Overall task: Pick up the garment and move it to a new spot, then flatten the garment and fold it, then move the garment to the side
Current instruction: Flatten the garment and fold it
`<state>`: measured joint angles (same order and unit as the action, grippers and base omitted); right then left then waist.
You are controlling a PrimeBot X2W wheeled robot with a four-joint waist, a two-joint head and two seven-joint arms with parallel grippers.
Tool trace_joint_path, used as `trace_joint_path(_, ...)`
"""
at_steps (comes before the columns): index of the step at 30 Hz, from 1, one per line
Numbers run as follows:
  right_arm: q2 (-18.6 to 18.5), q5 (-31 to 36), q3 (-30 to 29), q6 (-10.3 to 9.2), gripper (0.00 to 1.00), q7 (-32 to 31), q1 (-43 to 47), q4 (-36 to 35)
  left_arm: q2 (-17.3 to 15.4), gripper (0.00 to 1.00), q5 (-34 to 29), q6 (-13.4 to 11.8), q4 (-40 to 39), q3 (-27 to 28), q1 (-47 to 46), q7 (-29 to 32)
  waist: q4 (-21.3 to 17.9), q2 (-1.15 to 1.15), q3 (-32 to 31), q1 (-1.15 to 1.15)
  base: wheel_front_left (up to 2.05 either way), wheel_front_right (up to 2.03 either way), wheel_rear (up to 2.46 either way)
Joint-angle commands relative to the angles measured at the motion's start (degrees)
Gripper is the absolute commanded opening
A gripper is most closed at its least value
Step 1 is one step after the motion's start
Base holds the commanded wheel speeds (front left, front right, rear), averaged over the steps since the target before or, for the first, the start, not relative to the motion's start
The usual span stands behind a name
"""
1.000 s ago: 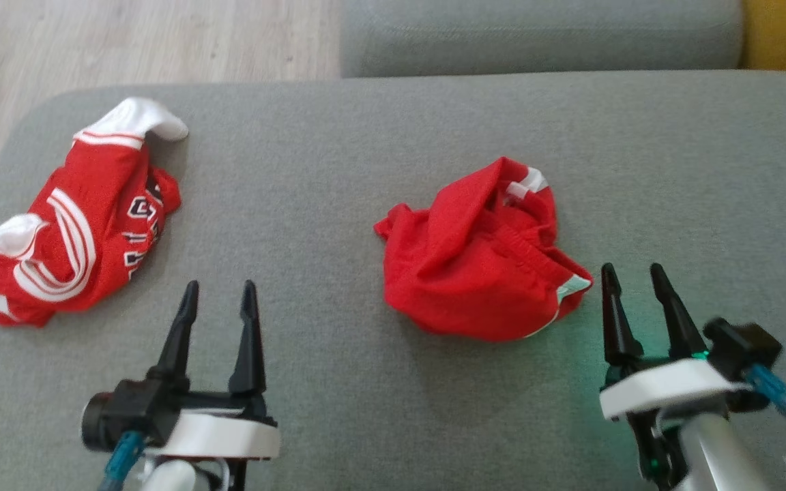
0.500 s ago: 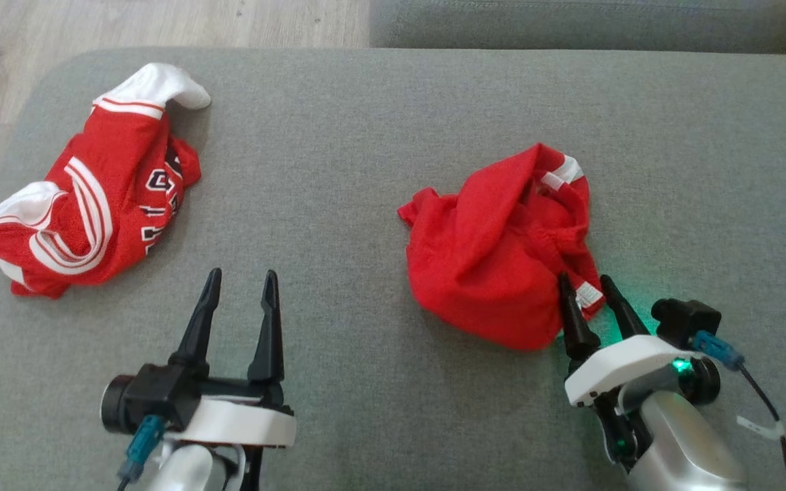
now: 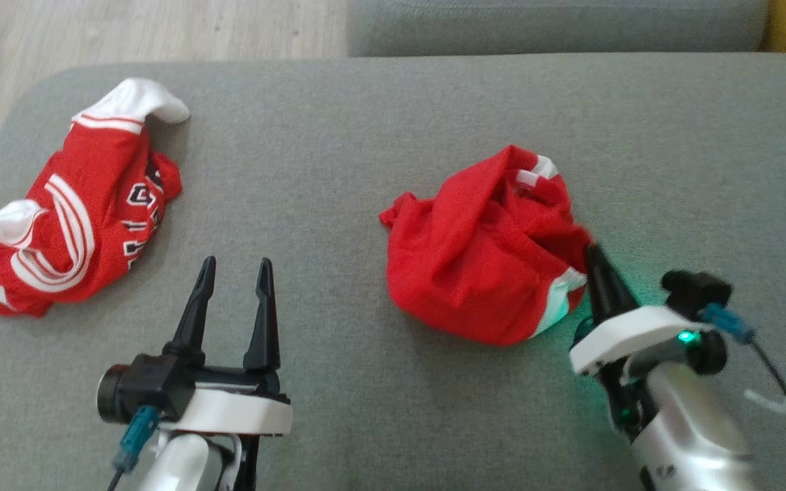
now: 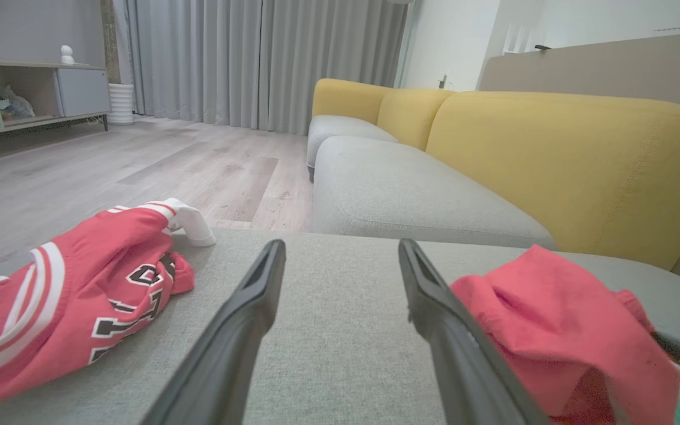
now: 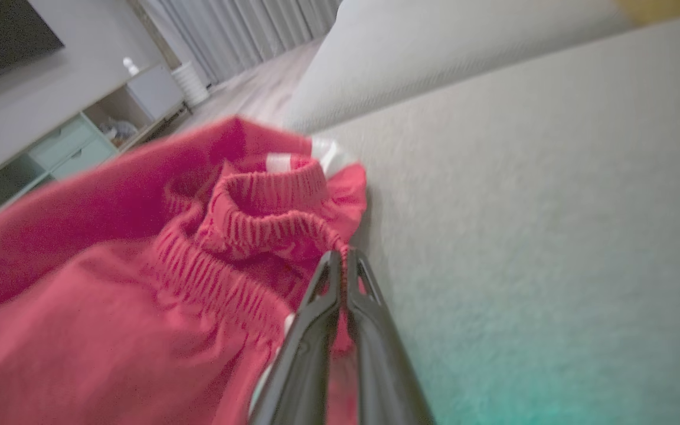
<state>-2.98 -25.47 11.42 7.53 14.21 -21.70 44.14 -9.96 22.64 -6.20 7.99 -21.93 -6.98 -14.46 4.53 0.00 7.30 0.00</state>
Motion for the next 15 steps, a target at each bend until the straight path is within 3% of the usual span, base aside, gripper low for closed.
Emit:
trace_joint_path(1, 0.11, 0.8, 0.19, -0.04, 0.0, 0.76, -1.17, -2.79, -0.03, 1.0, -0.48, 0.23, -1.56, 2.51, -1.34, -0.53, -0.71, 0.0, -0.84, 0.0, 0.0, 0.0, 0.0)
trace_joint_path(8, 0.11, 6.14, -10.85, -0.04, 0.0, 0.67, -1.45, -12.24, 0.68, 1.0, -0.68, 0.71, -1.65, 3.93, 0.67, -0.53, -2.84, 0.0, -4.26, 0.0, 0.0, 0.0, 0.0)
trace_joint_path(15, -1.65, 13.79, -26.09, -0.04, 0.0, -8.0, -9.51, -22.55, 1.1, 1.0, -0.86, 1.08, -2.12, 4.9, 2.67, -0.53, -4.21, 0.0, -6.45, 0.0, 0.0, 0.0, 0.0)
